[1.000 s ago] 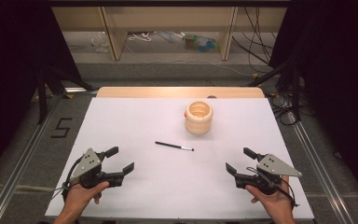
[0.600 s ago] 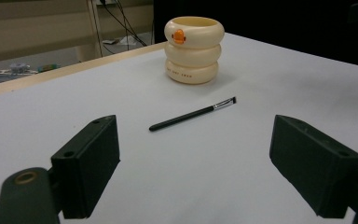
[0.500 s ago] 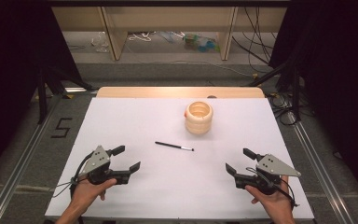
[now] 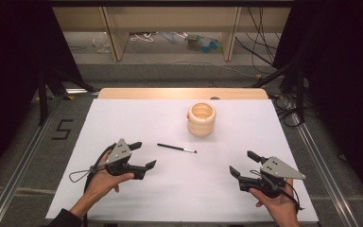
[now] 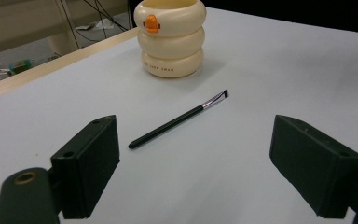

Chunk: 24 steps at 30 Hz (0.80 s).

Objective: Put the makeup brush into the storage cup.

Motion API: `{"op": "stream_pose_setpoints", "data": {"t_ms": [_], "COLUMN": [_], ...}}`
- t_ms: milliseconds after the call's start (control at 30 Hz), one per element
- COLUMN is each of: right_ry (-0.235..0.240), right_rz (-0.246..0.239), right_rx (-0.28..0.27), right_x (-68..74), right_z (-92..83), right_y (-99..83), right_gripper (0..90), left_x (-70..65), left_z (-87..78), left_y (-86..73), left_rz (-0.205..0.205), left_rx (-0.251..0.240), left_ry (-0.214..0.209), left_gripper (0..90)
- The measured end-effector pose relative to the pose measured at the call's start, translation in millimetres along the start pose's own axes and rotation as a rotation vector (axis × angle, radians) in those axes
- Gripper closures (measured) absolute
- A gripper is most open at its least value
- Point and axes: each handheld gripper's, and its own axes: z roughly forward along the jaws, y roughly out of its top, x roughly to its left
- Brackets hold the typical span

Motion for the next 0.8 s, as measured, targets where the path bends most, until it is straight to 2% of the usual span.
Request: {"op": "stream_pose_setpoints", "data": {"t_ms": [133, 200, 300, 367, 433, 500, 533, 633, 667, 733, 767, 800], "right_ry": [0.016, 0.011, 0.018, 0.021, 0.008, 0.012, 0.013, 0.01, 0.014, 0.013, 0.019, 0.019], "right_rz": [0.013, 0.001, -0.006, -0.009, -0.001, -0.001, -0.004, -0.004, -0.001, 0.003, -0.005, -0.005], "right_rx": [0.005, 0.01, 0.006, 0.02, 0.023, 0.026, 0.021, 0.016, 0.016, 0.016, 0.028, 0.028], "right_x": [0.8, 0.2, -0.1, -0.7, 0.0, -0.5, -0.7, -0.5, -0.3, -0.6, -1.2, -1.2], "right_z": [0.5, 0.3, 1.9, 1.2, 1.0, 0.5, 1.0, 1.5, 1.3, 1.4, 1.1, 1.1], "right_y": [-0.6, -0.2, -0.9, -0.3, -0.9, -0.5, -0.7, -1.1, -1.1, -0.8, -1.3, -1.3], "right_gripper": [20.0, 20.2, 20.2, 20.2, 20.3, 20.3, 20.3, 20.3, 20.3, 20.3, 20.3, 20.3], "left_x": [4.8, 7.8, 10.7, 12.4, 14.5, 16.5, 18.7, 18.7, 19.6, 18.7, 18.1, 18.2], "left_z": [10.5, 16.3, 22.7, 27.3, 32.3, 37.3, 43.1, 49.2, 51.3, 55.9, 58.5, 61.2], "left_y": [7.3, 11.8, 18.0, 23.0, 28.0, 32.2, 36.6, 40.3, 43.0, 47.2, 48.9, 50.6], "left_rz": [-0.01, -0.01, 0.014, 0.022, 0.035, 0.054, 0.078, 0.07, 0.091, 0.105, 0.111, 0.133], "left_rx": [0.041, 0.08, 0.112, 0.115, 0.127, 0.137, 0.162, 0.173, 0.191, 0.207, 0.231, 0.253], "left_ry": [-0.001, -0.011, -0.023, -0.028, -0.036, -0.028, -0.037, -0.049, -0.055, -0.066, -0.08, -0.091], "left_gripper": [16.0, 17.3, 18.1, 17.7, 17.9, 18.2, 18.2, 17.9, 17.8, 18.6, 17.8, 17.8]}}
